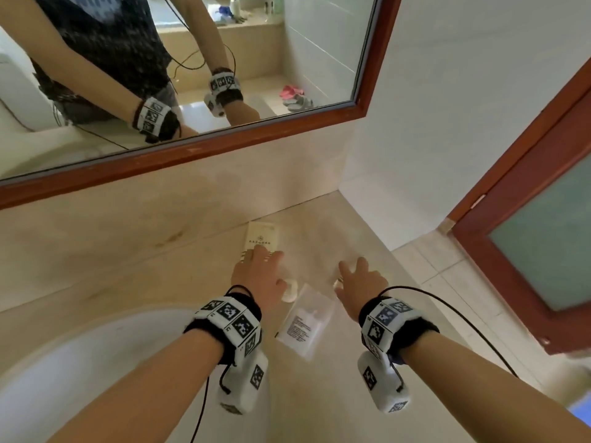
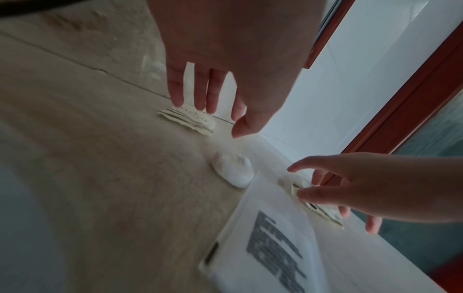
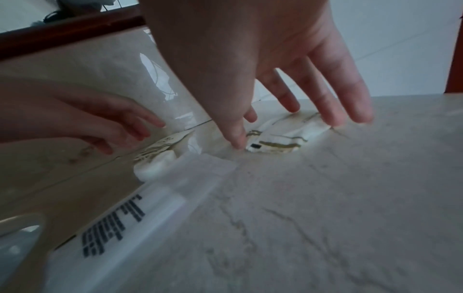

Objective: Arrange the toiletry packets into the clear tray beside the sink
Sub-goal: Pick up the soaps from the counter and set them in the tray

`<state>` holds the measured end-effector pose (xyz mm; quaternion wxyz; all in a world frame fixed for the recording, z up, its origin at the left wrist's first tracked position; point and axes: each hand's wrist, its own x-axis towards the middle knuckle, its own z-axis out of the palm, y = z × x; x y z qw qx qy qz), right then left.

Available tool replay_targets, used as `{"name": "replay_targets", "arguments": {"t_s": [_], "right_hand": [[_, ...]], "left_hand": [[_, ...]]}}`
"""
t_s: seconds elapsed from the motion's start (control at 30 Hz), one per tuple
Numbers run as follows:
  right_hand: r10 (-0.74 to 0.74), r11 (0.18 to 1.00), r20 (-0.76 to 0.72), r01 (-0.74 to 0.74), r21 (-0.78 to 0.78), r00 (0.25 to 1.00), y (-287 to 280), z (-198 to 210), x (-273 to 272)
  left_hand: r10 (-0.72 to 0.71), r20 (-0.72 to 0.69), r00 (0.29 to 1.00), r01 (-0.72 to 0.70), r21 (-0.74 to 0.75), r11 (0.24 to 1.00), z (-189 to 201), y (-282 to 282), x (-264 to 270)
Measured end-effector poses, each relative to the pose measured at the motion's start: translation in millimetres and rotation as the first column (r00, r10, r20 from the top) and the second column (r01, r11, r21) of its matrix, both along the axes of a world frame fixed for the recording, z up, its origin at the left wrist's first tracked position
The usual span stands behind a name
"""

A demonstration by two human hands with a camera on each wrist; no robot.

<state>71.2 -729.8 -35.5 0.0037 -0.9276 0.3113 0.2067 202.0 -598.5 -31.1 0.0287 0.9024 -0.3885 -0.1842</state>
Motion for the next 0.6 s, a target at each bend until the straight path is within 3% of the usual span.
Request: {"name": "replay_targets", "arguments": {"t_s": [0.27,0.5,0.6], "right_hand": [[0.049,0.993,0.139,-0.062,0.096,0.989,-4,-23,28],[0.059,0.988,0.393,-0.111,0.11,0.917,-11,-27,41],[0.049,0.988,0.394,-0.103,0.117,0.918,-12,-24,47]], "left_hand": [[0.159,-0.016,0.987,-0.158,0.078,0.984,-19,-19,19],[0.121,0.03,0.992,-0.123,0.067,0.99,-23,-18,27],[0.129,0.06,0.99,-0.132,0.053,0.99,-22,-18,31]]}}
